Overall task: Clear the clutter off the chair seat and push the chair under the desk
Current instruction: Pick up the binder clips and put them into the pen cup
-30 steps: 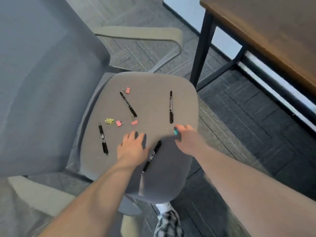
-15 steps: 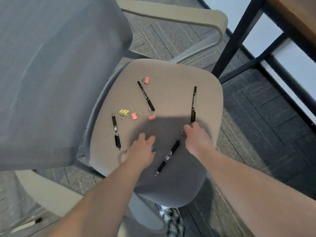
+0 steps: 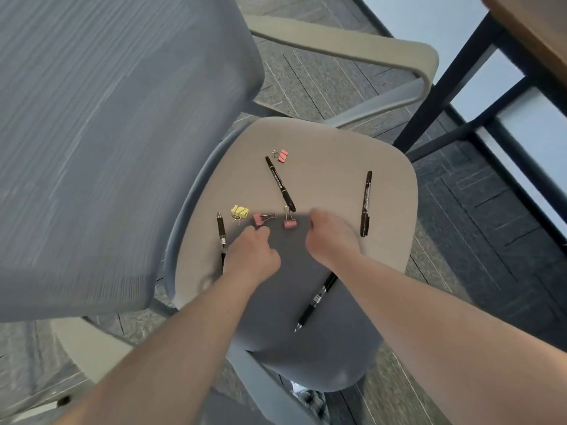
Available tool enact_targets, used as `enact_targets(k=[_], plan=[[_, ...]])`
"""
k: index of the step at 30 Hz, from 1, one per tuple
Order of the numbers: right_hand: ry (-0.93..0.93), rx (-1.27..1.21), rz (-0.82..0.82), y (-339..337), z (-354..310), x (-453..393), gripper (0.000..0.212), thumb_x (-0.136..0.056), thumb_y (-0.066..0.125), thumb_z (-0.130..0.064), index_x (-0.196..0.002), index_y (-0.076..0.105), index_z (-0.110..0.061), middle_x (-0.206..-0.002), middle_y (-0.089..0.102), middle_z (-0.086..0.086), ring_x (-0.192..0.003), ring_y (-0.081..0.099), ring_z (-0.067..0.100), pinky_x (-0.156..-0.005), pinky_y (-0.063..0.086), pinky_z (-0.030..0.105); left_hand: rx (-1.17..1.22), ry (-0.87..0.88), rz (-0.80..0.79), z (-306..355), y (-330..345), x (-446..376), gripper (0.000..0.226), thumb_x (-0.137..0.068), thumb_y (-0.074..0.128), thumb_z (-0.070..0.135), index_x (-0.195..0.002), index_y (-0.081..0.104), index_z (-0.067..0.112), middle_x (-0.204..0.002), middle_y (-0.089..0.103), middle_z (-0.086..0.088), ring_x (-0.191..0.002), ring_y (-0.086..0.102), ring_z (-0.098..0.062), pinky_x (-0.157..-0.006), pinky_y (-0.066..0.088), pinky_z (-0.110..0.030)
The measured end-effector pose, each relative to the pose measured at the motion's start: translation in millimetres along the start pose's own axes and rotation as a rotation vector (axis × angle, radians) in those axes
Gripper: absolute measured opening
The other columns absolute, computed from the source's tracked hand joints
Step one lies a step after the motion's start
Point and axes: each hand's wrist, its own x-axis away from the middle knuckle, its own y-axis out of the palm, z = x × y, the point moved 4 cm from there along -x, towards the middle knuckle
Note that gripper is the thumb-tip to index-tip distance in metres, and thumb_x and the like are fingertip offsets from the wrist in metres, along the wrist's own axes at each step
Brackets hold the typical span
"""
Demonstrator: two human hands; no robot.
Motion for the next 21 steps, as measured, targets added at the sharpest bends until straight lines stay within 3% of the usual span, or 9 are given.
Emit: enact_targets(k=[2,4,6,9,13,17,21], plan=[[-0.023,0.004,0.022,-0.6,-11.7,-6.9,0.01,-0.093,0.041,-0.018,-0.099,0.047,-0.013,-0.11,0.057,0.012,-0.098,0.056,0.034,-0.069,0.034,0.034,0.045,0.005,0.073,-6.8,-8.3,-9.7,0.038,-0.086,0.046,0.022,-0.121,0.048,0.01,-0.115,0.056,-0.013,-0.106,0.055,-0.034,-0.08,0.046,-0.039],[-0.049,0.032,0.033,3.2,-20.1,-14.6,0.02,-0.095,0.044,-0.029,-0.108,0.048,-0.014,-0.112,0.055,0.011,-0.101,0.057,0.036,-0.069,0.036,0.034,0.048,0.048,0.152,-10.0,-14.1,-17.5,0.028,-0.09,0.048,0.024,-0.114,0.05,0.009,-0.115,0.056,-0.014,-0.101,0.057,-0.036,-0.072,0.043,-0.037],[-0.07,0.071,0.017,10.7,-24.9,-20.8,0.022,-0.094,0.044,-0.029,-0.112,0.048,-0.016,-0.113,0.053,0.011,-0.102,0.057,0.036,-0.067,0.038,0.034,0.015,0.103,0.185,-12.6,-14.9,-23.4,0.024,-0.093,0.047,0.022,-0.113,0.049,0.009,-0.117,0.052,-0.015,-0.097,0.058,-0.038,-0.066,0.039,-0.037],[-0.098,0.13,-0.024,22.9,-26.6,-25.0,0.022,-0.094,0.044,-0.027,-0.113,0.048,-0.018,-0.113,0.05,0.012,-0.1,0.058,0.036,-0.065,0.04,0.035,0.024,0.182,0.119,-15.0,-5.2,-31.3,0.035,-0.092,0.049,0.015,-0.127,0.045,0.012,-0.125,0.042,-0.015,-0.1,0.057,-0.039,-0.077,0.048,-0.044],[-0.115,0.203,-0.056,33.9,-24.3,-27.2,0.021,-0.093,0.049,-0.028,-0.112,0.049,-0.017,-0.113,0.05,0.012,-0.101,0.059,0.036,-0.069,0.042,0.036,-0.039,0.205,0.007,-18.6,14.2,-41.6,0.054,-0.089,0.049,0.009,-0.14,0.032,0.02,-0.135,0.034,-0.012,-0.107,0.055,-0.036,-0.084,0.048,-0.045],[-0.078,0.201,-0.067,39.1,-24.2,-30.0,0.017,-0.094,0.047,-0.023,-0.11,0.047,-0.017,-0.111,0.047,0.013,-0.098,0.058,0.038,-0.067,0.041,0.037,-0.024,0.149,0.0,-24.1,22.0,-46.0,0.039,-0.09,0.048,0.01,-0.128,0.039,0.015,-0.122,0.038,-0.015,-0.093,0.058,-0.043,-0.073,0.048,-0.048],[-0.033,0.159,-0.087,39.4,-25.1,-29.6,0.017,-0.093,0.042,-0.015,-0.109,0.048,-0.017,-0.108,0.041,0.012,-0.092,0.057,0.039,-0.065,0.039,0.035,-0.047,0.103,-0.01,-17.8,20.9,-41.4,0.022,-0.089,0.043,0.004,-0.111,0.039,0.005,-0.119,0.039,-0.018,-0.093,0.057,-0.045,-0.065,0.034,-0.043]])
